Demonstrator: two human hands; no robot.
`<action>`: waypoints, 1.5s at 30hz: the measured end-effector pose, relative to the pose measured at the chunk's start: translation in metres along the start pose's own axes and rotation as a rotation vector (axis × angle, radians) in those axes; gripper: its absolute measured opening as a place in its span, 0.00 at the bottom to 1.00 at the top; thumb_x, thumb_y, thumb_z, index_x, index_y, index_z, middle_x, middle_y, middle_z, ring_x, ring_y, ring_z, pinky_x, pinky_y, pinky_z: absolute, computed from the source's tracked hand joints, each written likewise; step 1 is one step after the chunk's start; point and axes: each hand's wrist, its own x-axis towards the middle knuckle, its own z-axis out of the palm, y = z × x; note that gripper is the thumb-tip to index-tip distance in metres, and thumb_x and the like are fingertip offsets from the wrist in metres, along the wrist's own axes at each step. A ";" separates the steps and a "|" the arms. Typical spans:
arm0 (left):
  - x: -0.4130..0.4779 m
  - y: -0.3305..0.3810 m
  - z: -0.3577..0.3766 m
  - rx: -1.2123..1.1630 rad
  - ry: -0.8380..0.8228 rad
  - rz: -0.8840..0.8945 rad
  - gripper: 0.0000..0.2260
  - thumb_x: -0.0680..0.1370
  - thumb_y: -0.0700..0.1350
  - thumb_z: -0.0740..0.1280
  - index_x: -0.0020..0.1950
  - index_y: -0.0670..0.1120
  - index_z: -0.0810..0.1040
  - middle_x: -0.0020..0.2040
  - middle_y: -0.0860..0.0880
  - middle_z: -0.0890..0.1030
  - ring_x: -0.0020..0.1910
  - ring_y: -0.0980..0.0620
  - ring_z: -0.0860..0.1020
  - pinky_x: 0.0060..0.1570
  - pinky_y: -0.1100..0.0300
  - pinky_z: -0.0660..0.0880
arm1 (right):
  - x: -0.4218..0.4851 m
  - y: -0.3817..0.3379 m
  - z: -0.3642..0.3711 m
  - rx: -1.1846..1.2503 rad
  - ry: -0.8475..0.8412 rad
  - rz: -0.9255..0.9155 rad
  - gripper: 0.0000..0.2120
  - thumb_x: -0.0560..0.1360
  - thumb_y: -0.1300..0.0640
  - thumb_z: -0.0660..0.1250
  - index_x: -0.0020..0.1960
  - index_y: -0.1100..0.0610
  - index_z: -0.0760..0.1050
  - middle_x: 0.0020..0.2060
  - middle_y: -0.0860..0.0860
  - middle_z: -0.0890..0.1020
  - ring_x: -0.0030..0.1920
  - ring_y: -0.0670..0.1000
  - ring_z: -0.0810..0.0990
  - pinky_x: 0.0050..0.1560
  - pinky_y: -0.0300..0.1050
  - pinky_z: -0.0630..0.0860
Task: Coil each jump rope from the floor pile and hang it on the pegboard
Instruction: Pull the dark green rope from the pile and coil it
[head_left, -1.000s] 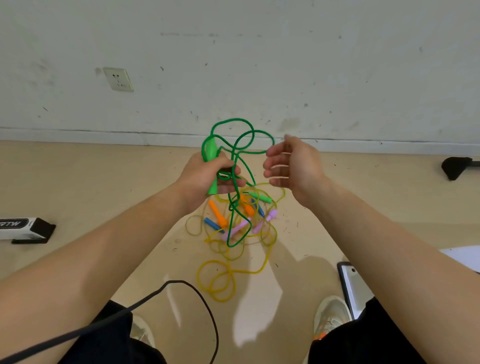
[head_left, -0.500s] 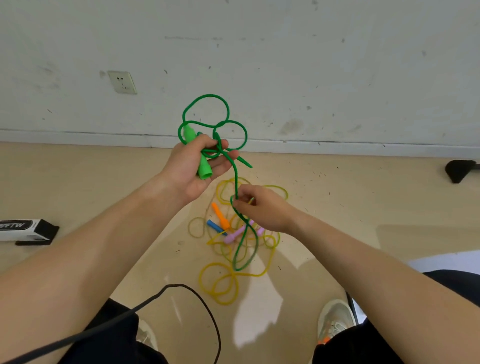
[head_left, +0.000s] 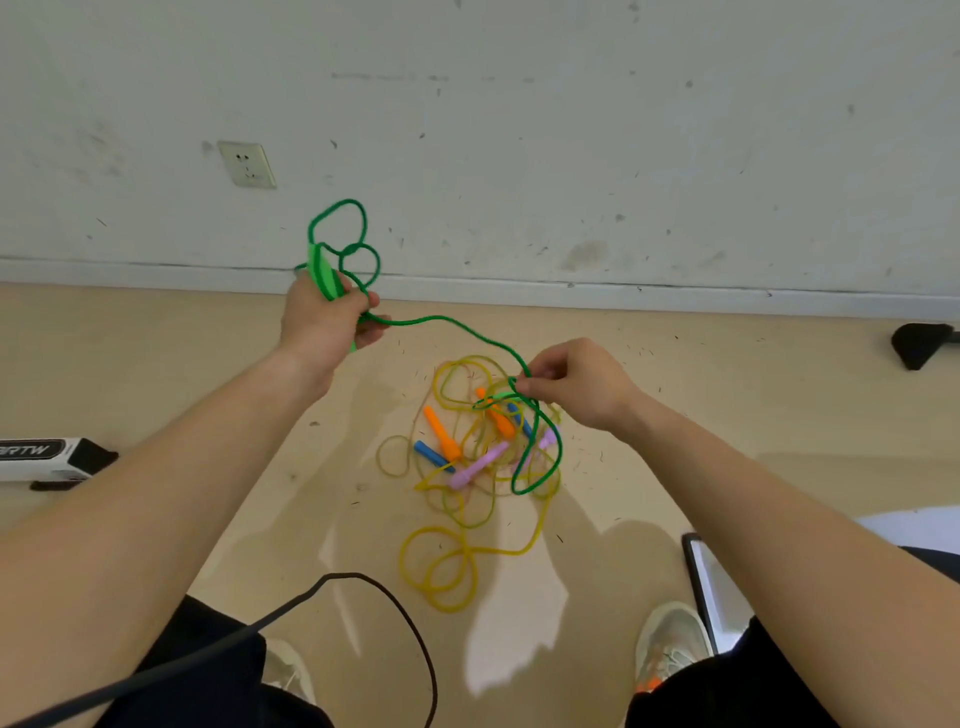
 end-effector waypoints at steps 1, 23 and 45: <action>-0.006 -0.002 0.005 0.041 -0.065 0.021 0.10 0.78 0.32 0.64 0.45 0.47 0.70 0.45 0.44 0.79 0.37 0.48 0.83 0.42 0.54 0.82 | -0.002 -0.006 -0.002 0.082 -0.032 -0.006 0.08 0.73 0.55 0.75 0.44 0.61 0.83 0.35 0.58 0.82 0.35 0.48 0.76 0.36 0.40 0.72; -0.046 -0.009 0.037 0.814 -0.507 0.492 0.07 0.77 0.51 0.71 0.42 0.50 0.77 0.34 0.53 0.81 0.33 0.60 0.79 0.35 0.67 0.71 | -0.014 -0.016 0.004 0.015 -0.078 -0.116 0.11 0.72 0.63 0.73 0.53 0.52 0.82 0.44 0.44 0.82 0.34 0.34 0.77 0.42 0.36 0.74; 0.000 -0.025 -0.008 1.043 -0.163 0.269 0.15 0.81 0.56 0.62 0.43 0.45 0.74 0.37 0.45 0.82 0.38 0.45 0.83 0.43 0.48 0.78 | -0.009 0.010 -0.007 0.209 0.117 0.159 0.08 0.81 0.56 0.63 0.45 0.56 0.76 0.40 0.53 0.76 0.41 0.53 0.81 0.41 0.54 0.82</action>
